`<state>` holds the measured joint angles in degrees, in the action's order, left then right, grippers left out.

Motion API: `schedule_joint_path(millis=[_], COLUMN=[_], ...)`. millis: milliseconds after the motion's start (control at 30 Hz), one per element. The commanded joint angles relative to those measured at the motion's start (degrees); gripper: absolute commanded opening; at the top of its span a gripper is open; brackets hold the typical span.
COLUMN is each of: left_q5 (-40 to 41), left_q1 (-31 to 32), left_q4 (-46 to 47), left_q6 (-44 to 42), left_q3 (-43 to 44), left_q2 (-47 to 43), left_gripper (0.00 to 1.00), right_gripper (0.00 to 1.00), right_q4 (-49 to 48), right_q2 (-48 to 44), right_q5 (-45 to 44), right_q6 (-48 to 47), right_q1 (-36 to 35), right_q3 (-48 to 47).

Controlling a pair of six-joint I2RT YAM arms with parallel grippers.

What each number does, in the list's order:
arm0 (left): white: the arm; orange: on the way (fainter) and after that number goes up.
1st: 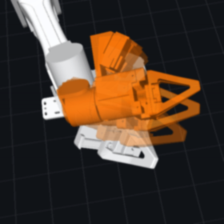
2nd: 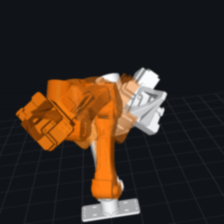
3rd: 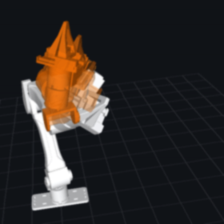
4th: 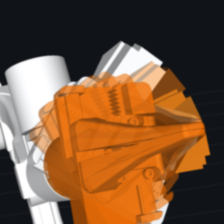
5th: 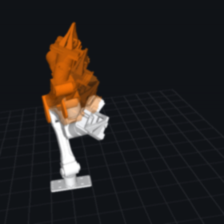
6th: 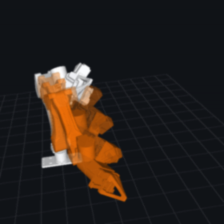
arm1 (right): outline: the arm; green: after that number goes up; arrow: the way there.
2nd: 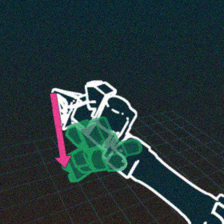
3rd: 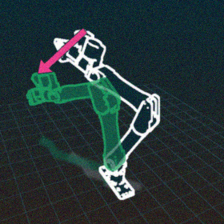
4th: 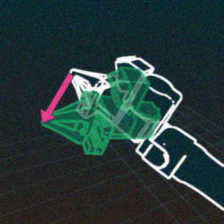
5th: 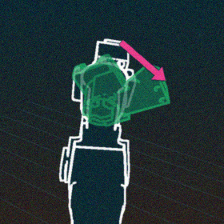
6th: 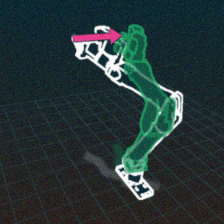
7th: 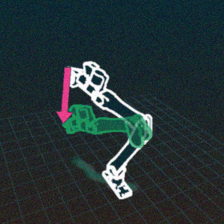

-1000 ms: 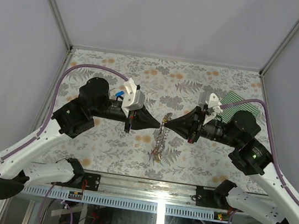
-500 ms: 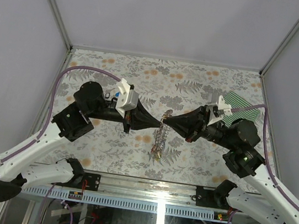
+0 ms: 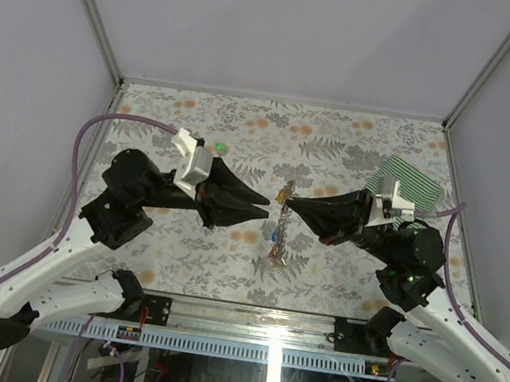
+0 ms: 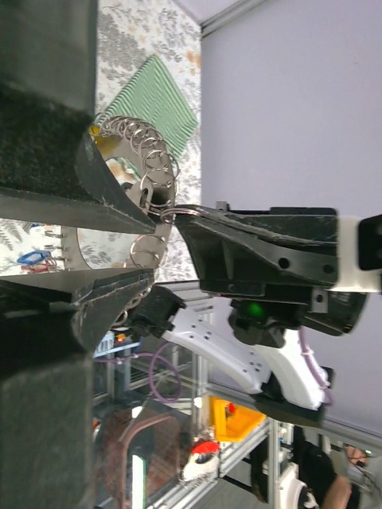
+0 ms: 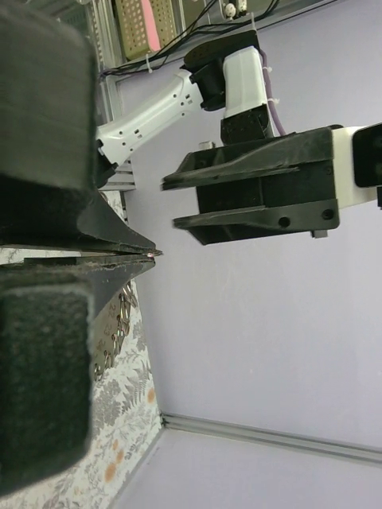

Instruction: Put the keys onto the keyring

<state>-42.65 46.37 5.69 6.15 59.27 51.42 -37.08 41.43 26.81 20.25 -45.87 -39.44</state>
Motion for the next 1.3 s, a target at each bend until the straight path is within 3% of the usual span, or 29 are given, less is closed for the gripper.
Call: schedule_joint_path(millis=[0, 133, 400, 700, 933, 1267], left_q5=[3.4, 3.0, 2.4, 2.7, 2.6, 2.3], left_q1=[0.3, 0.4, 0.5, 1.0, 1.3, 1.8], left_q4=[13.2, 19.8, 21.2, 23.3, 23.5, 23.5], left_q6=[7.4, 11.5, 12.1, 12.1, 11.8, 11.4], left_q3=[-2.2, -4.1, -5.2, -5.1, -4.5, -4.1], left_q2=[-1.6, -0.8, 1.3, 2.9, 3.9, 4.9], left_gripper=[0.26, 0.3, 0.38, 0.4, 0.39, 0.27], right_gripper=[0.0, 0.0, 0.0, 0.0, 0.0, 0.0], right_q4=[-5.1, -3.6, -3.0, -2.5, -2.4, -2.7], right_q2=[-1.8, -1.5, -0.4, -0.1, 0.2, 0.5], right_q5=[-0.1, 0.7, 2.3, 3.7, 4.4, 5.1], right_q6=[-3.6, -4.7, -5.0, -4.7, -4.4, -4.0], right_q1=[0.0, 0.0, 0.0, 0.0, 0.0, 0.0], right_q3=[-3.8, -5.0, -7.0, -7.4, -7.7, -8.1])
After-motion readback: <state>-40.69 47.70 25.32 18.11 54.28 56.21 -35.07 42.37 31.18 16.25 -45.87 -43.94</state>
